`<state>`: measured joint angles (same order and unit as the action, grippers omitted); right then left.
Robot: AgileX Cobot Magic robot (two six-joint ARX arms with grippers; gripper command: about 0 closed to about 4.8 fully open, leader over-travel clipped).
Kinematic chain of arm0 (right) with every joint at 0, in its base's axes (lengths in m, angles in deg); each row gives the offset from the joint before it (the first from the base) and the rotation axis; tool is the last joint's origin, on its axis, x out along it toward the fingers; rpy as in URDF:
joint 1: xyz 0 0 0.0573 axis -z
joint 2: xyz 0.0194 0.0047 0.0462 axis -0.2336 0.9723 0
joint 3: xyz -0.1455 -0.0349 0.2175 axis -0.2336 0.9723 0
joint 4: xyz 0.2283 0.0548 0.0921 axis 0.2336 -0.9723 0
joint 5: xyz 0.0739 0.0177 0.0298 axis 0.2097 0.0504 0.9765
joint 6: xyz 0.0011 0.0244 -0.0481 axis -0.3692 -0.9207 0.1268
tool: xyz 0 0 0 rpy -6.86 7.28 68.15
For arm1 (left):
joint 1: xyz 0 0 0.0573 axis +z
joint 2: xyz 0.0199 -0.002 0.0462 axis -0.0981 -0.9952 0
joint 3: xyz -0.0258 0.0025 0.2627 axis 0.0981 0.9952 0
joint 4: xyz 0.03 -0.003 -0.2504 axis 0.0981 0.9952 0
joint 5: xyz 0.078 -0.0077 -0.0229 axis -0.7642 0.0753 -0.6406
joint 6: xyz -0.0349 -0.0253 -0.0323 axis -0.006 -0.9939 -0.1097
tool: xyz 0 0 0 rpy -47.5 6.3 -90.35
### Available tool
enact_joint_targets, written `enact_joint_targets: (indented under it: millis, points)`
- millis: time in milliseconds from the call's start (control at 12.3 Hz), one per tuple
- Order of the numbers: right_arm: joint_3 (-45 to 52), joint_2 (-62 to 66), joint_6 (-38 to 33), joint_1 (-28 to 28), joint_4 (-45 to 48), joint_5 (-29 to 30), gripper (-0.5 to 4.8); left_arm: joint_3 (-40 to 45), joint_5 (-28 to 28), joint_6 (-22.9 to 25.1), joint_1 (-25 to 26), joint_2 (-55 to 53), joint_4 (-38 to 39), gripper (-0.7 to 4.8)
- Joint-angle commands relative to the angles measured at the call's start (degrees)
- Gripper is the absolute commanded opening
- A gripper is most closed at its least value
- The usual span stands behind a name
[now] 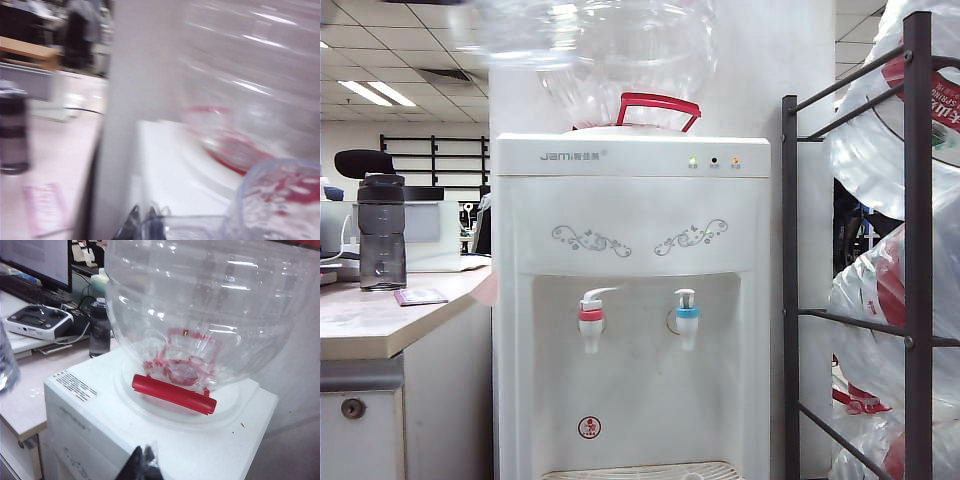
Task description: Pick up the plastic mug from the left desk, go to the cold water outlet of the water dispenser, press the vertical switch to get some water, then put the mug back on the desk.
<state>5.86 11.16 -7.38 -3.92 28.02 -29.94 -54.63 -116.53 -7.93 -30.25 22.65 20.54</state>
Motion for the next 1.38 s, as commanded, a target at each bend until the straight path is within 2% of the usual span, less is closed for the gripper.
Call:
enact_joint_targets:
  millis: [81,244,325,406,569,650,812,975,1137,1219,1381]
  points:
    - [-0.2,-1.2,-1.3,-0.3,-0.8,1.8,-0.05,-0.3,5.1,0.3,18.6,1.2,0.1,-0.07]
    - [-0.2,-1.2,-1.3,-1.0,-2.3,1.9,-0.05,-0.3,7.0,0.0,24.6,-1.1,0.9,-0.07]
    - [-0.2,-1.2,-1.3,-2.8,-2.1,2.5,-0.05,-0.3,7.1,-1.9,28.2,-7.7,-2.5,-0.07]
    - [-0.2,-1.2,-1.2,-2.9,-2.1,2.6,-0.05,1.6,10.5,-5.2,33.9,-21.5,-15.6,-0.07]
    - [-0.2,-1.2,-1.2,-3.0,-2.2,2.6,-0.05,1.7,21.2,-5.6,41.2,-31.6,-24.7,-0.07]
    - [-0.2,-1.2,-1.2,-3.0,-2.2,2.7,-0.05,1.7,24.7,-5.7,42.4,-37.8,-31.4,-0.07]
    - [-0.2,-1.2,-1.2,-3.0,-2.4,2.7,-0.05,1.6,25.6,-8.4,42.9,-51.2,-44.3,-0.07]
    - [-0.2,-1.2,-1.2,-3.0,-3.7,2.7,-0.05,1.6,25.5,-9.6,43.1,-55.1,-47.5,-0.07]
    - [-0.2,-1.2,-1.2,-3.0,-4.5,2.7,-0.05,1.5,26.0,-9.7,43.0,-55.8,-47.2,0.04]
    - [-0.2,-1.2,-1.2,-3.0,-4.5,2.7,-0.05,1.5,26.0,-9.7,43.0,-55.8,-47.2,1.55]
    - [-0.2,-1.2,-1.2,-3.0,-4.4,2.7,-0.05,1.6,26.0,-9.7,43.0,-55.3,-47.2,1.55]
